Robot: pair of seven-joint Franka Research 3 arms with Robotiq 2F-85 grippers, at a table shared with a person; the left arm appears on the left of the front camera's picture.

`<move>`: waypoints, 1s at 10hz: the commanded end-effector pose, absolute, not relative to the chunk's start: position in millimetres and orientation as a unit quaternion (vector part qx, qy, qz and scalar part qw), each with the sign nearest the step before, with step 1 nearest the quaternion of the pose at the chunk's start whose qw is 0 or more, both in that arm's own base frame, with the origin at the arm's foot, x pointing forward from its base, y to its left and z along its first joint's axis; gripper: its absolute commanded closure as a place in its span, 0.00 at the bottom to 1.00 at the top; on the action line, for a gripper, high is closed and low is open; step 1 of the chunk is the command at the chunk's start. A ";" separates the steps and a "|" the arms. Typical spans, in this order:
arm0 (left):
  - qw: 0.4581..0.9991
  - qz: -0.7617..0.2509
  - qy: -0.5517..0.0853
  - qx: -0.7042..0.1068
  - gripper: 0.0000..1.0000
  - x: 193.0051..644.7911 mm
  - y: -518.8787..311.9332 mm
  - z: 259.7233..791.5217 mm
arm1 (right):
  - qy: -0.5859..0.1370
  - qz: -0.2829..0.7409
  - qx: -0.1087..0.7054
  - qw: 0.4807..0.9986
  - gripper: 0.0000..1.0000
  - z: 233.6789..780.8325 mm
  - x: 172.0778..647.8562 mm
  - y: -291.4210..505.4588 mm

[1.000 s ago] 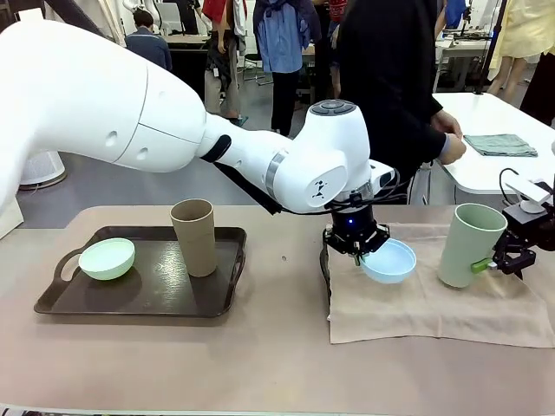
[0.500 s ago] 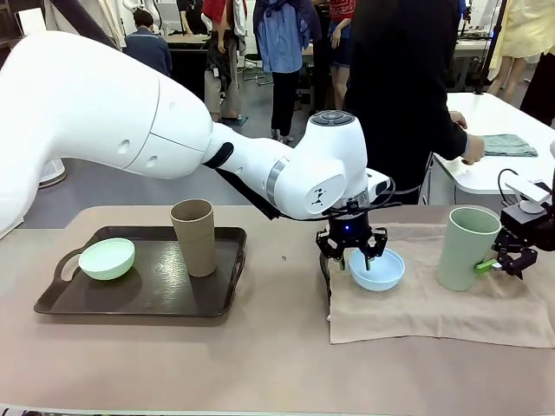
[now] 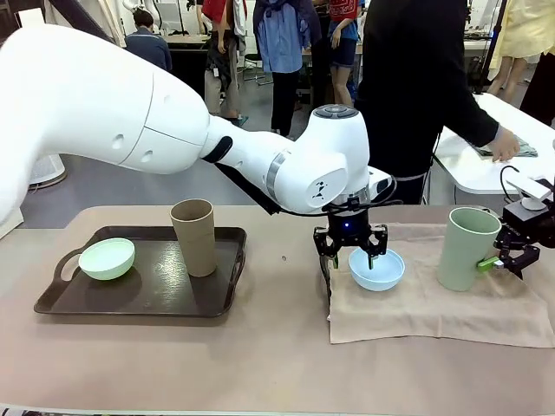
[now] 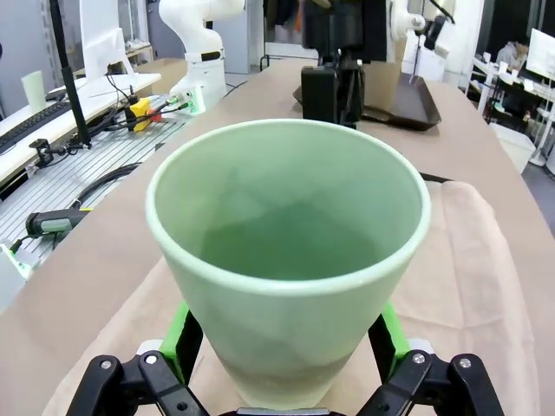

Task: Set up a tray with a mat and arrange the tableware.
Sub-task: Place the Picnic Bowl and Reusable plastic cup back onto the Handle tray in front of the human's position.

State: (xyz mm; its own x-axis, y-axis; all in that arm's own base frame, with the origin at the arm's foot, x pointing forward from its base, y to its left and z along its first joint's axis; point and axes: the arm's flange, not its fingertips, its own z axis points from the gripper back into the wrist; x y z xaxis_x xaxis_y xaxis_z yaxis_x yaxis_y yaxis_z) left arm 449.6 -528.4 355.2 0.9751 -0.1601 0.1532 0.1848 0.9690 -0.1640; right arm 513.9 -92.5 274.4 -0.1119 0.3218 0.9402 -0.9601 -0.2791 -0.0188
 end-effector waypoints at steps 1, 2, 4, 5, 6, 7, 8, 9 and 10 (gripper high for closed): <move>0.988 -0.097 -0.071 -0.093 0.25 436.1 -514.7 371.7 | -0.325 0.648 0.443 0.528 0.00 276.0 501.9 -103.1; 0.988 -0.093 -0.078 -0.100 0.25 431.6 -507.3 379.9 | -0.325 0.638 0.438 0.543 0.00 276.7 500.5 -113.5; 0.986 -0.089 -0.092 -0.110 0.25 421.0 -490.6 396.0 | -0.323 0.626 0.423 0.569 0.00 282.2 499.8 -133.1; 0.986 -0.085 -0.092 -0.107 0.25 409.4 -479.2 408.4 | -0.310 0.627 0.406 0.588 0.00 294.3 492.6 -142.8; 0.990 -0.076 -0.084 -0.085 0.25 398.1 -466.8 429.2 | -0.294 0.630 0.377 0.612 0.00 314.8 482.0 -152.7; 0.993 -0.072 -0.072 -0.058 0.25 383.6 -454.1 455.0 | -0.272 0.622 0.346 0.648 0.00 338.0 468.0 -164.0; 0.994 -0.071 -0.079 -0.035 0.25 371.1 -441.2 484.3 | -0.242 0.585 0.313 0.708 0.00 363.7 454.3 -174.5; 0.990 -0.097 -0.096 -0.024 0.25 355.7 -427.4 511.1 | -0.228 0.505 0.282 0.783 0.00 392.8 440.8 -179.2; 0.987 -0.114 -0.108 -0.025 0.25 335.4 -406.1 535.9 | -0.228 0.434 0.296 0.820 0.00 428.0 422.7 -171.8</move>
